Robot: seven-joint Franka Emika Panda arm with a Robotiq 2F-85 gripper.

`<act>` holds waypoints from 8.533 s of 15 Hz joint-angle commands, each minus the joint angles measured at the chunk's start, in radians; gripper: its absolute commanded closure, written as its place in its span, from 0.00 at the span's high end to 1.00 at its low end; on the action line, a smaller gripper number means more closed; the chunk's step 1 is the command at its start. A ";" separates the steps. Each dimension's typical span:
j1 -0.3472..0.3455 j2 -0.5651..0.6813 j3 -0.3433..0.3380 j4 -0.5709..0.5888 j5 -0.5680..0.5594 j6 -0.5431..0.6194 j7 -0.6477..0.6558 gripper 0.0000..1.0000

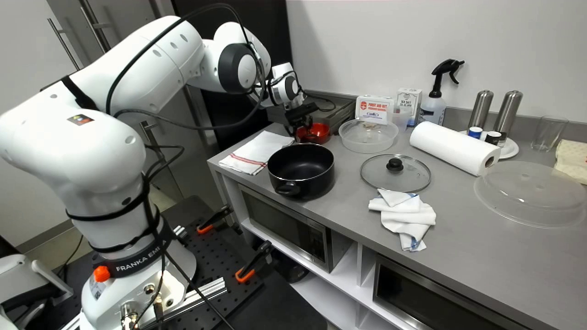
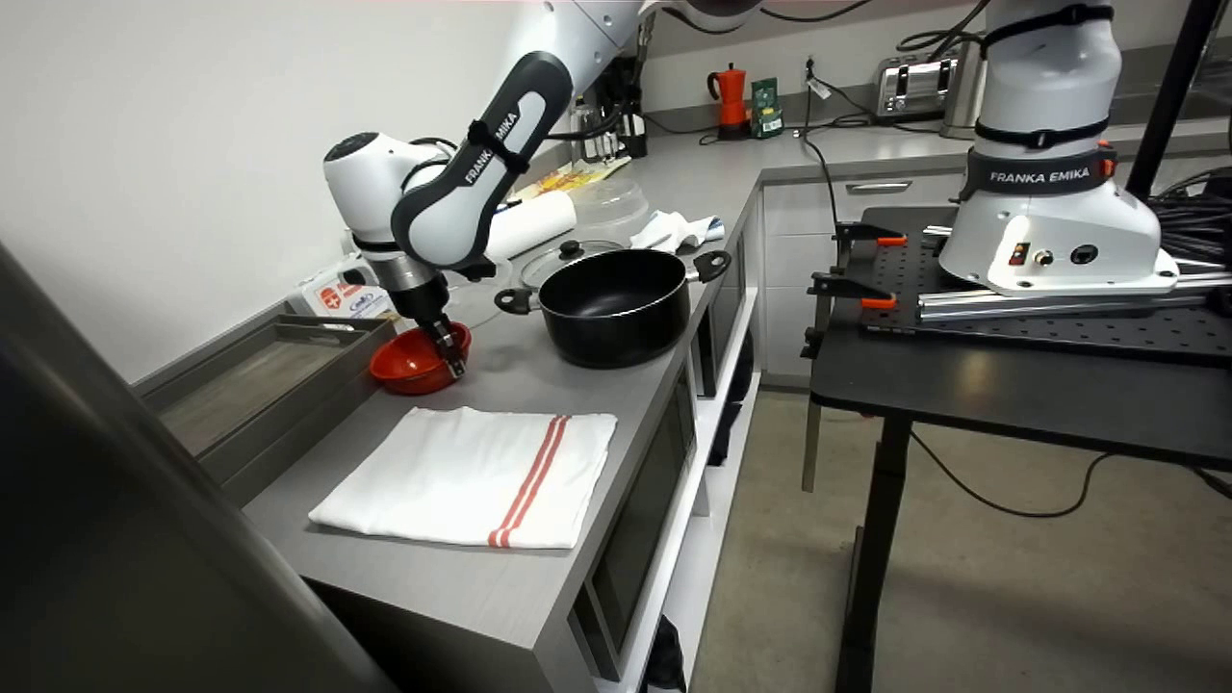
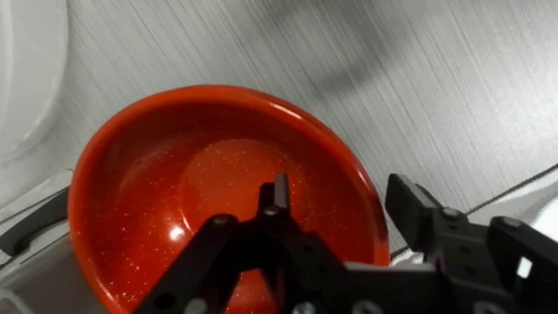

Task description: Move the red bowl to the right

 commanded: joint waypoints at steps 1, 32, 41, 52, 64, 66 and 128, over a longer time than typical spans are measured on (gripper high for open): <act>-0.011 0.018 0.020 0.025 0.011 0.011 -0.028 0.29; -0.062 -0.622 0.063 -0.722 -0.015 0.291 0.020 0.02; -0.202 -0.852 0.013 -0.929 0.046 0.329 0.069 0.02; -0.435 -0.873 -0.100 -0.966 0.269 0.316 0.102 0.02; -0.570 -0.763 -0.233 -0.913 0.352 0.294 0.239 0.02; -0.580 -0.731 -0.250 -0.897 0.352 0.292 0.271 0.02; -0.684 0.121 -0.346 0.313 0.341 -0.236 0.487 0.96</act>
